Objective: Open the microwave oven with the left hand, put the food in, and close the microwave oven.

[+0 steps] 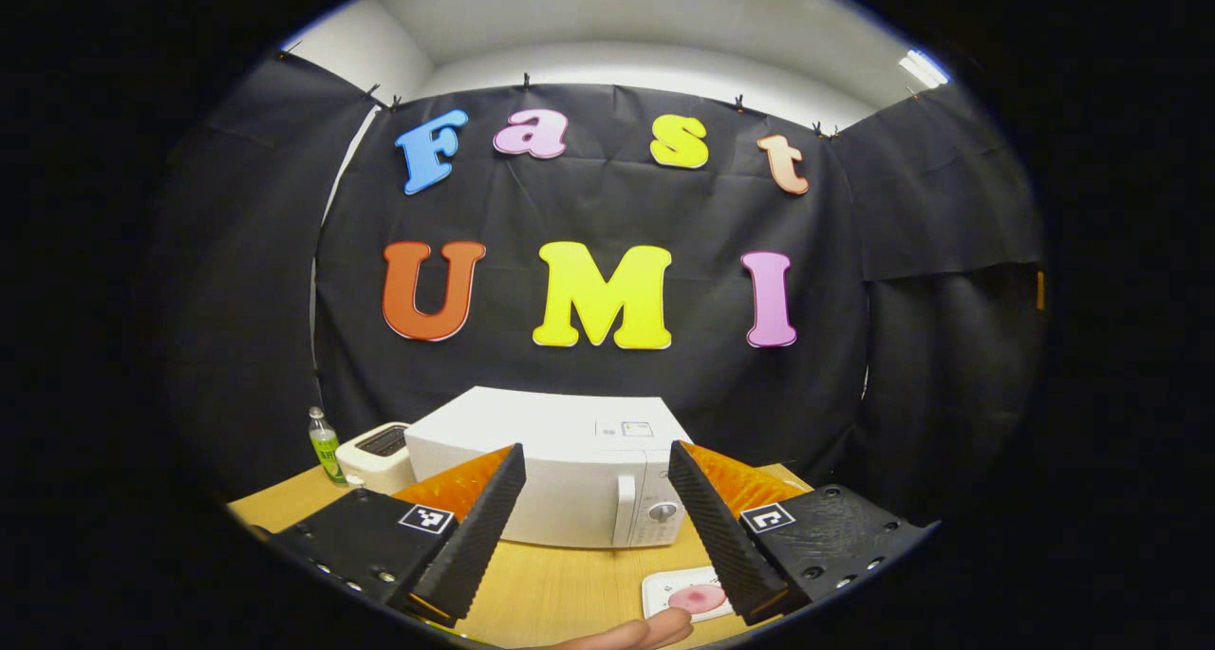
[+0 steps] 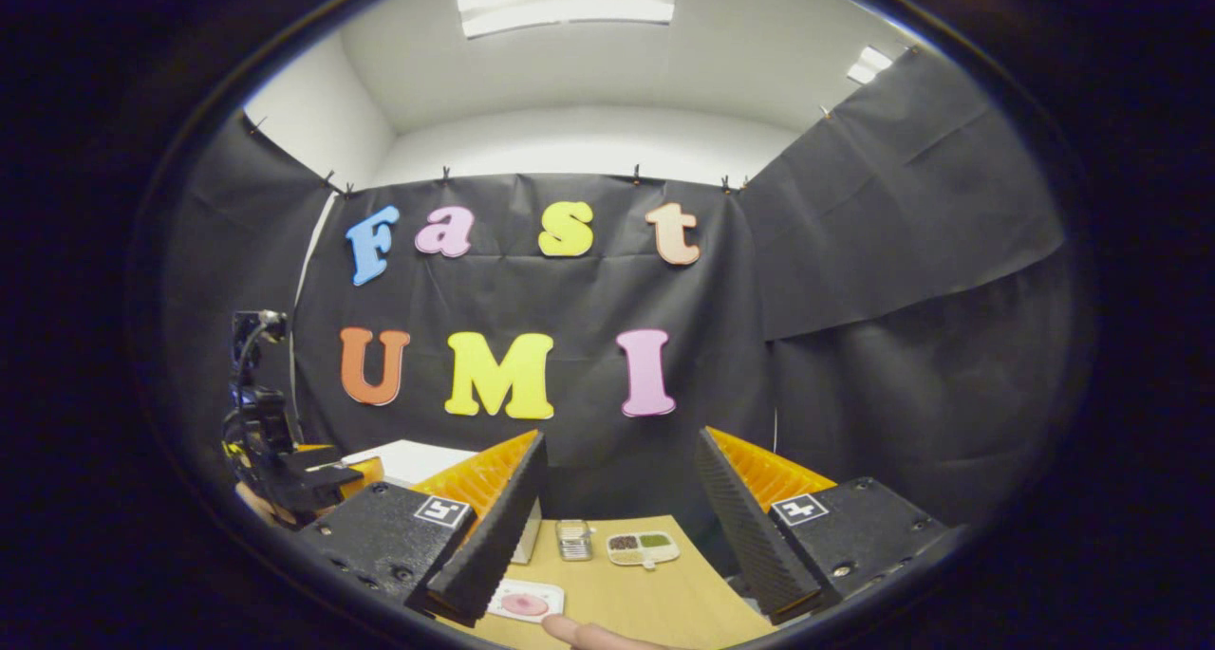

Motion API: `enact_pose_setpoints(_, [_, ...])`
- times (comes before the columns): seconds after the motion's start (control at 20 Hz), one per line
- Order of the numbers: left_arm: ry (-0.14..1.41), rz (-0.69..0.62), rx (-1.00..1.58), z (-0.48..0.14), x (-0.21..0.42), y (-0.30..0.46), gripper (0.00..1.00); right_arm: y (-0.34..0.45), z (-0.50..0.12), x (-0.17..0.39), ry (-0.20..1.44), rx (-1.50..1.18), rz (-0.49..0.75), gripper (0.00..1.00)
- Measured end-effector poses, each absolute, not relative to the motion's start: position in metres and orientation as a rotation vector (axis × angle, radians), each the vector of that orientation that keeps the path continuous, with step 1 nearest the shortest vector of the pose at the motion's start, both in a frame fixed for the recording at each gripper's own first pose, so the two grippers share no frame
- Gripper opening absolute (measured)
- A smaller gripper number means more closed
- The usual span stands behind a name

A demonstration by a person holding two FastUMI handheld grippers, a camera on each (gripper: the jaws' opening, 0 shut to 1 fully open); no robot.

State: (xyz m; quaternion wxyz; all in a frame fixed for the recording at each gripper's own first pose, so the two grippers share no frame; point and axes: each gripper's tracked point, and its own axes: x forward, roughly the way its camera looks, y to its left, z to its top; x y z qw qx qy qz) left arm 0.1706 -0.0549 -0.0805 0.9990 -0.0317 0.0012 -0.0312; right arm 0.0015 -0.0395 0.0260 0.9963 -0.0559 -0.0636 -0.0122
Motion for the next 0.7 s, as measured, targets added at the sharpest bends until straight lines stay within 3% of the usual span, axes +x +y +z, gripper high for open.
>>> enact_pose_setpoints(0.3, [0.08, -0.091, -0.112, -0.153, 0.267, -0.073, 0.93, -0.061, 0.008, 0.012, -0.094, -0.11, -0.027, 1.0])
enact_pose_setpoints(0.35, [0.094, -0.084, -0.115, -0.165, 0.277, -0.073, 0.93, -0.067, 0.008, 0.014, -0.096, -0.117, -0.037, 0.91])
enact_pose_setpoints(0.4, [0.107, -0.075, -0.107, -0.177, 0.284, -0.072, 0.93, -0.072, 0.007, 0.016, -0.098, -0.118, -0.046, 0.91])
enact_pose_setpoints(0.45, [0.115, -0.069, -0.091, -0.187, 0.29, -0.073, 0.93, -0.074, 0.005, 0.017, -0.098, -0.116, -0.049, 1.0])
enact_pose_setpoints(0.7, [0.132, -0.085, -0.061, -0.227, 0.306, -0.089, 0.92, -0.085, -0.014, 0.027, -0.066, -0.096, -0.044, 1.0])
